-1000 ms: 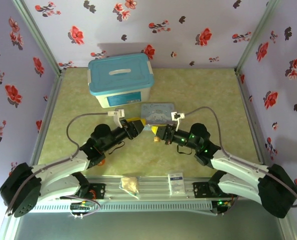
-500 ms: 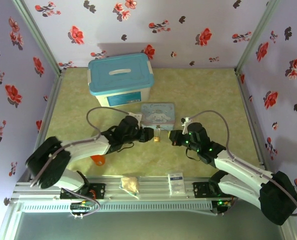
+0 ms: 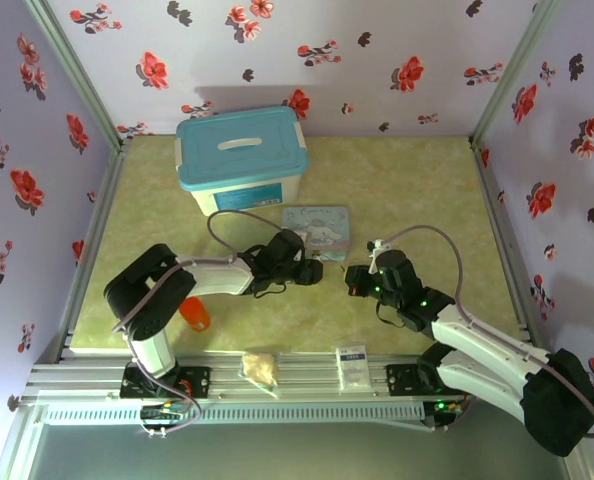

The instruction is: Unlock the padlock with the key

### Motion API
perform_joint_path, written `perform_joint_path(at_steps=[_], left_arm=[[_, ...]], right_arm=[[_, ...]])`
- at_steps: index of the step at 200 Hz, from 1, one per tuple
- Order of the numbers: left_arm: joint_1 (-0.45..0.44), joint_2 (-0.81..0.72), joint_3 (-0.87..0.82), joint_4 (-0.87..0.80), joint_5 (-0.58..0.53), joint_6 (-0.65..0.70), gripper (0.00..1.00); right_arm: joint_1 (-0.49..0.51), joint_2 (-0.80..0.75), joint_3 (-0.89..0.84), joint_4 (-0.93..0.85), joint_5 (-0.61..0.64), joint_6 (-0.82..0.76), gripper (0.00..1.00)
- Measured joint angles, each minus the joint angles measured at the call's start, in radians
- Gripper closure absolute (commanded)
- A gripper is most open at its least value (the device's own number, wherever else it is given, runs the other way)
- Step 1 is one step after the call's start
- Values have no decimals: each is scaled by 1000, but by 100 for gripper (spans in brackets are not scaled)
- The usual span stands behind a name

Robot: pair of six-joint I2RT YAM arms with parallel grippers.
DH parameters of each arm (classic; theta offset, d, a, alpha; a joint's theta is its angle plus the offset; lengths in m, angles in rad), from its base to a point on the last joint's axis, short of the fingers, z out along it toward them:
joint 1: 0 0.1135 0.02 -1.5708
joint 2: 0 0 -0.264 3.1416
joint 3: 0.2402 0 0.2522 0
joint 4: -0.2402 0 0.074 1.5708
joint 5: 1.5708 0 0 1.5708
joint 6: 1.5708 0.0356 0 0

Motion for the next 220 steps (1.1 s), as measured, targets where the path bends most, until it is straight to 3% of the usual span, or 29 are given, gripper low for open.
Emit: perform_joint_path(at_steps=[109,197,220], left_arm=[[-2,79,74,-47,11,-13,70],[-6,56,-83,222,26,-143,86],[-9,56,-130,318,26,-191,86]], right_arm=[[0,-25,-63,36,8,19,100],[7,107,-123,221,-27,134,100],[28,151,-127,278,-43,169,100]])
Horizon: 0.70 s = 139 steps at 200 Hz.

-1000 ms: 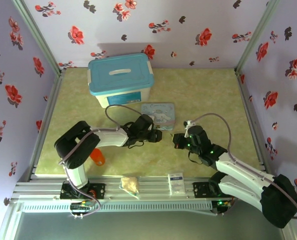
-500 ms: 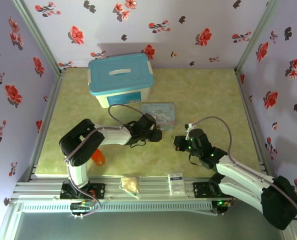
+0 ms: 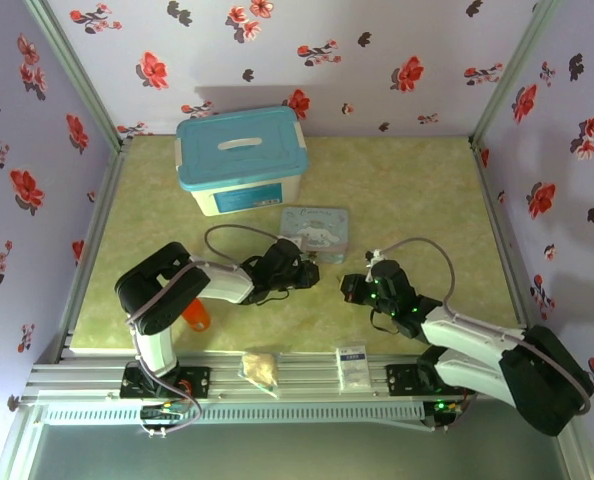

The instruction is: Unlock the padlock with the key

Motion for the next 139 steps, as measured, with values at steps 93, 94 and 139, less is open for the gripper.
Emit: perform_joint_path(at_steps=[93,94,139], left_arm=[[-4,-32,-124,233,-40,-181,87],[-4,-32,-125,235,-40,-182,87],[-4,-19,-172,369,-54,-271,90]], right_arm=[[43,154,-29,234,-68,216,100],[43,154,-29,235,-68,217,100],[46,239,-59,395,-78,312,100]])
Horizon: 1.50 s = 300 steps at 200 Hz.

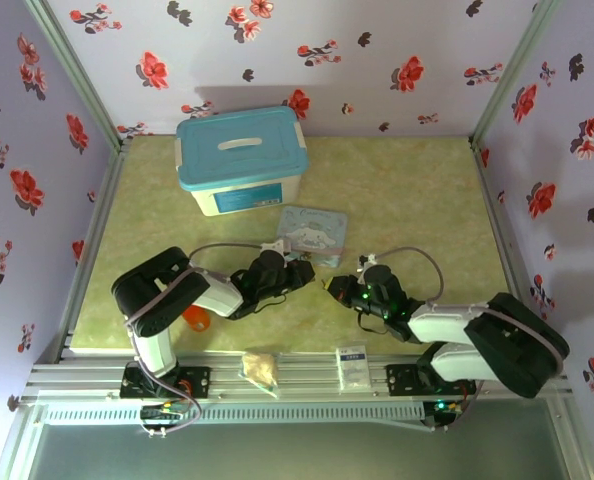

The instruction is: Unlock the padlock with the key

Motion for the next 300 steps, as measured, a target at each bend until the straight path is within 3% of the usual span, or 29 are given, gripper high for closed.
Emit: perform_joint_path(at_steps=[66,129,300], left_arm=[[-2,25,-27,134,-21,-70,90],[-4,50,-38,202,-34,-105,90],[-1,107,-53,332,-75,-191,90]], right_arm=[[0,270,-39,345,-31,141,100],[0,376,-69,591,-42,183,100],[-10,386,-46,650,-67,158,100]])
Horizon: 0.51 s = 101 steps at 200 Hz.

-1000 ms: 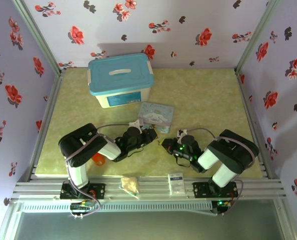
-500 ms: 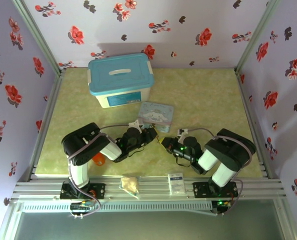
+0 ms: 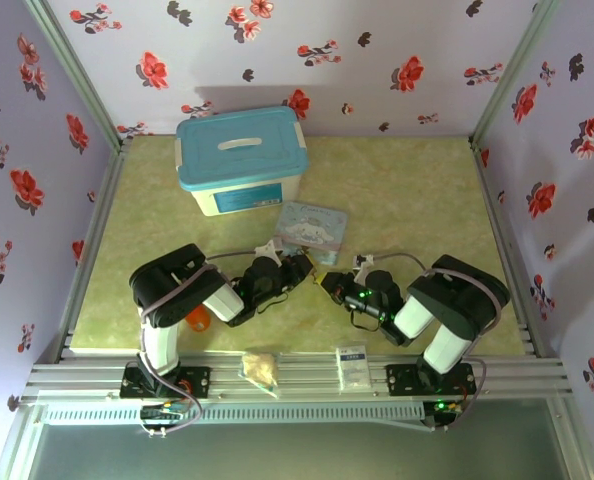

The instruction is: Unlock the padlock with the key

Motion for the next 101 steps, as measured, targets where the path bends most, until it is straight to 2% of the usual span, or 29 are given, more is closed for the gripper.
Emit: perform_joint_path(at_steps=[29,52,101], left_arm=[[0,0,0,9,-8,-15,91],[0,-2,0,11,-10,-27,100],[-3,-22,0,14,1,-37,100]], right_arm=[[-2,0,6,0,-2,-3,100],[-15,-2,6,0,-9,-3,100],[-95,-17,18,4,-48,2,100]])
